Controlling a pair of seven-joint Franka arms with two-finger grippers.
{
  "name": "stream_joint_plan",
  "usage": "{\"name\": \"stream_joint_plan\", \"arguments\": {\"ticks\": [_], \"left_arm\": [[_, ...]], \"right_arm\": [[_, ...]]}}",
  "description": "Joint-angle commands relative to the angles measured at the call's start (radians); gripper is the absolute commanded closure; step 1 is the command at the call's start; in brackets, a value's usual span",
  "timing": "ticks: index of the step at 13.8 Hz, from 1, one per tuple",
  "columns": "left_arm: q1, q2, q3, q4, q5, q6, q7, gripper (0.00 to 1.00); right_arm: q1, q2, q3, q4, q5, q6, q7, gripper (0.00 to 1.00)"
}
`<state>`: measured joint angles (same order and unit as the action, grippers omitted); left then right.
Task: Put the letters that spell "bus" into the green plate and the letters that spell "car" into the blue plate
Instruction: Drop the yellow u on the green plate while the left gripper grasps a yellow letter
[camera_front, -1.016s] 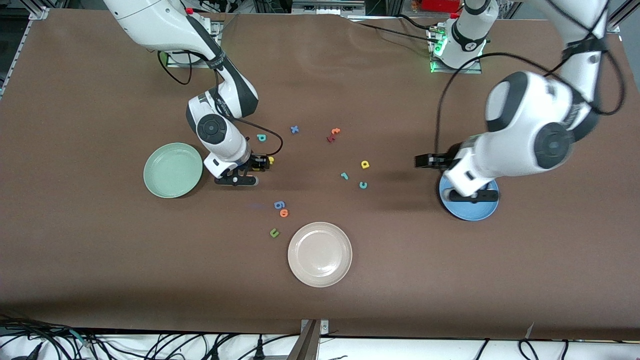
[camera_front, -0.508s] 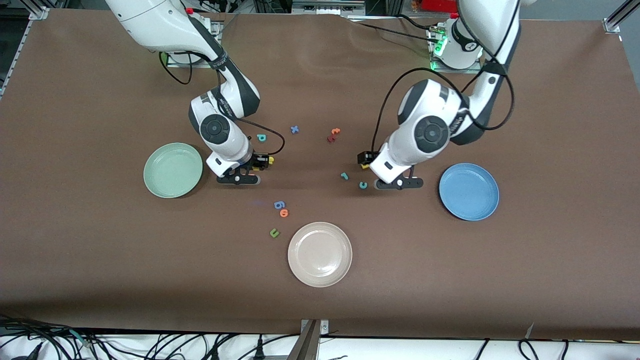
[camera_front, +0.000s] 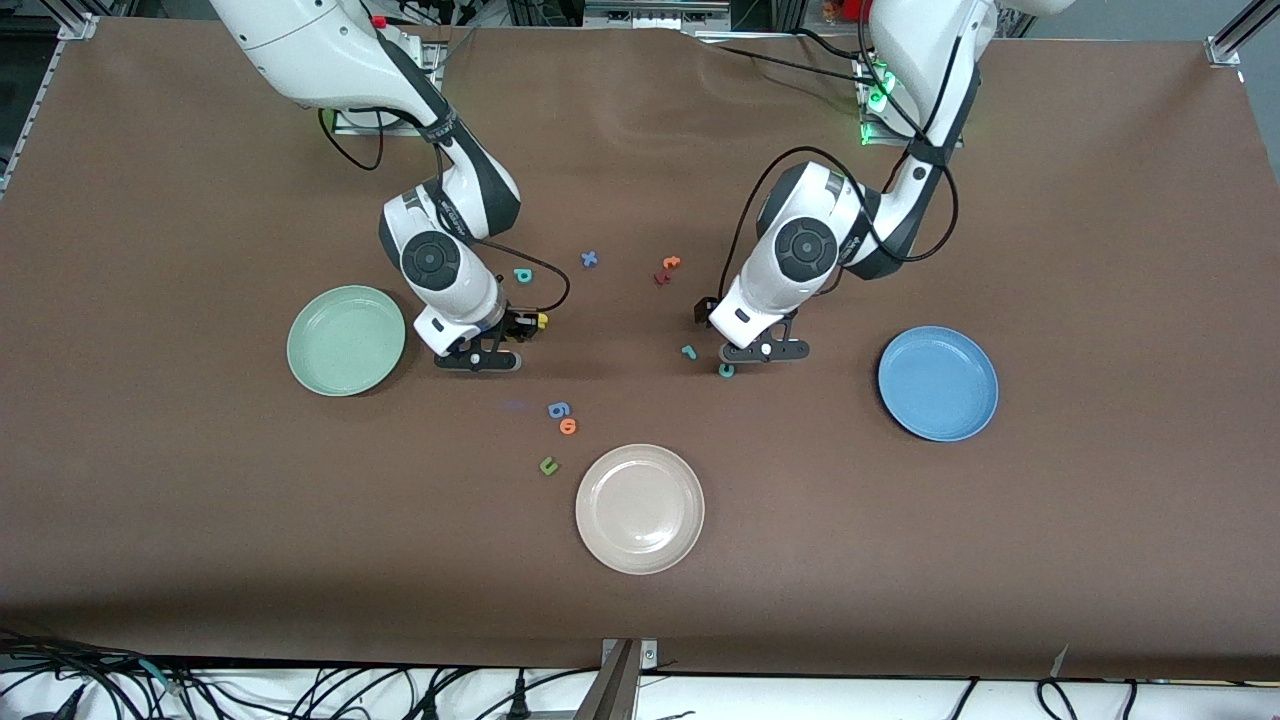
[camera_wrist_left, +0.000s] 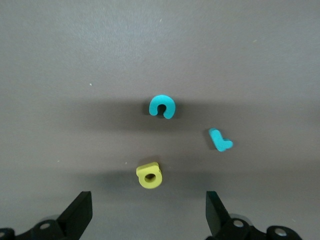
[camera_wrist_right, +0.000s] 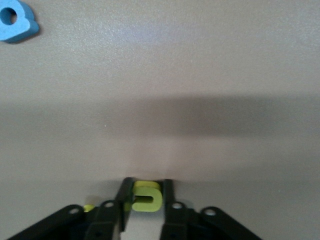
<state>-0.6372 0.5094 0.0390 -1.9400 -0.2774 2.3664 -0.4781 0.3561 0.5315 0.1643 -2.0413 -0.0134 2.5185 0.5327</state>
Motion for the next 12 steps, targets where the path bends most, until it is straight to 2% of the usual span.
{"name": "stream_joint_plan", "arguments": {"ticks": [1,3,5,7,9,11,12], "left_arm": [[-0.015,0.043,0.012,-0.004,0.024,0.078,-0.019,0.00],[-0.016,0.055,0.013,0.001,0.024,0.083,-0.019,0.00],[-0.033,0.060,0.013,0.001,0.024,0.083,-0.028,0.00],[-0.039,0.064,0.013,-0.002,0.041,0.083,-0.051,0.01],[-0.058,0.075,0.013,-0.001,0.081,0.083,-0.105,0.08],[-0.058,0.081,0.013,0.001,0.104,0.083,-0.122,0.11],[-0.058,0.083,0.013,0.001,0.104,0.083,-0.122,0.15]], "right_arm": [[0.003,0.005,0.003,-0.010,-0.008,0.019,0.013,0.85],[0.003,0.005,0.003,-0.010,-0.008,0.017,0.013,0.92],[0.003,-0.007,0.000,-0.005,-0.011,0.002,0.000,0.92],[0.000,-0.053,-0.017,0.018,-0.011,-0.100,-0.003,0.92],[-0.002,-0.108,-0.058,0.058,-0.011,-0.223,-0.043,0.92],[-0.003,-0.130,-0.135,0.120,-0.008,-0.393,-0.170,0.92],[-0.005,-0.136,-0.175,0.140,-0.005,-0.449,-0.241,0.92]]}}
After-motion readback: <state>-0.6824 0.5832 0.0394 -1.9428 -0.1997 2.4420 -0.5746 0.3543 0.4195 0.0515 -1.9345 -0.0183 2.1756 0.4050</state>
